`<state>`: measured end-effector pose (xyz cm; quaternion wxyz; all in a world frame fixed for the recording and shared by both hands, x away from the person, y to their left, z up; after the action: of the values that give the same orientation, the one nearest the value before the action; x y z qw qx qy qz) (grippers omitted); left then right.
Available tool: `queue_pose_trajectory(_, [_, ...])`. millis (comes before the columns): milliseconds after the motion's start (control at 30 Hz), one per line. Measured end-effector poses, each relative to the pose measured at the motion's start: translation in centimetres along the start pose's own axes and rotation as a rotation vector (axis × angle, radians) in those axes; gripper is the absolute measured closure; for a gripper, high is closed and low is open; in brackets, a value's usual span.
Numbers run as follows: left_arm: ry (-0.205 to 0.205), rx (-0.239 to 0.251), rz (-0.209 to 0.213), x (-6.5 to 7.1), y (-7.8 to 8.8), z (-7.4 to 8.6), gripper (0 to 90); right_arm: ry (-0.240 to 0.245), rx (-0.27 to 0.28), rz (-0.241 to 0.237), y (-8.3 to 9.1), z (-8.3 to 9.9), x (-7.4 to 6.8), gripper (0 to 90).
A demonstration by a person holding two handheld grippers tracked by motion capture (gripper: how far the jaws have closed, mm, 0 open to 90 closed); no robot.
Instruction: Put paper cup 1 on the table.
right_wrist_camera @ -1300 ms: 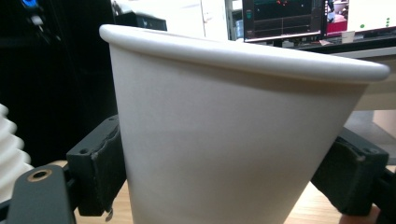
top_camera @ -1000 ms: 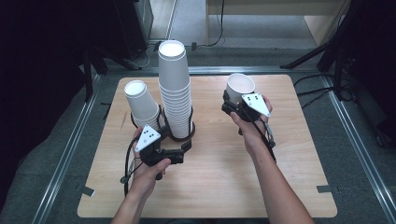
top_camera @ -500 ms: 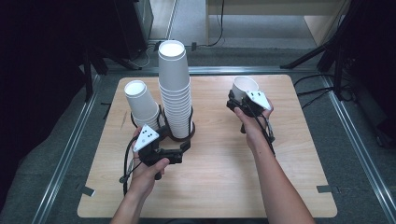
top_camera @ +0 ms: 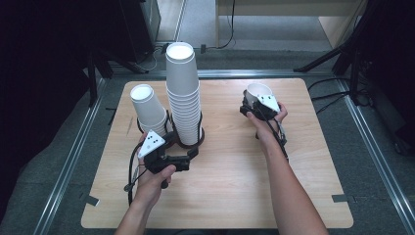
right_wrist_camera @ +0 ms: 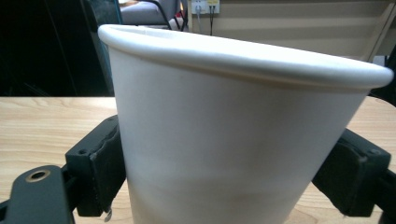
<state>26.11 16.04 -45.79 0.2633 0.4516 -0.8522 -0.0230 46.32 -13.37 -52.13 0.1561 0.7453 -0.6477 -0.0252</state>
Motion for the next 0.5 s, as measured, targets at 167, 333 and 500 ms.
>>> queue_pose_trajectory(167, [0.005,-0.016,0.019,0.0,-0.1,0.1,0.0,0.022,-0.012,0.02,-0.6,0.4,0.1,13.5])
queue_pose_trajectory(333, [0.011,-0.016,0.02,-0.2,-0.1,0.0,0.0,0.061,-0.05,0.012,-0.9,1.2,-0.1,13.4])
queue_pose_trajectory(500, [0.014,-0.015,0.022,-0.2,0.0,0.0,0.0,0.073,-0.052,0.0,-0.7,1.4,-0.3,13.4])
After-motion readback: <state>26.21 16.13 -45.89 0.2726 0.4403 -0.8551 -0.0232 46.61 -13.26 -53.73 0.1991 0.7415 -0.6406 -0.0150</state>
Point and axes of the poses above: each handheld gripper's, and its own axes: y roughly backward along the jaws, z roughly out of its underside, x roughly to its right, the point moved 1 cm from there along -y, roughly forward along the jaws, and after that the axes turned 13 degrees about y, right-handed, at the moved point
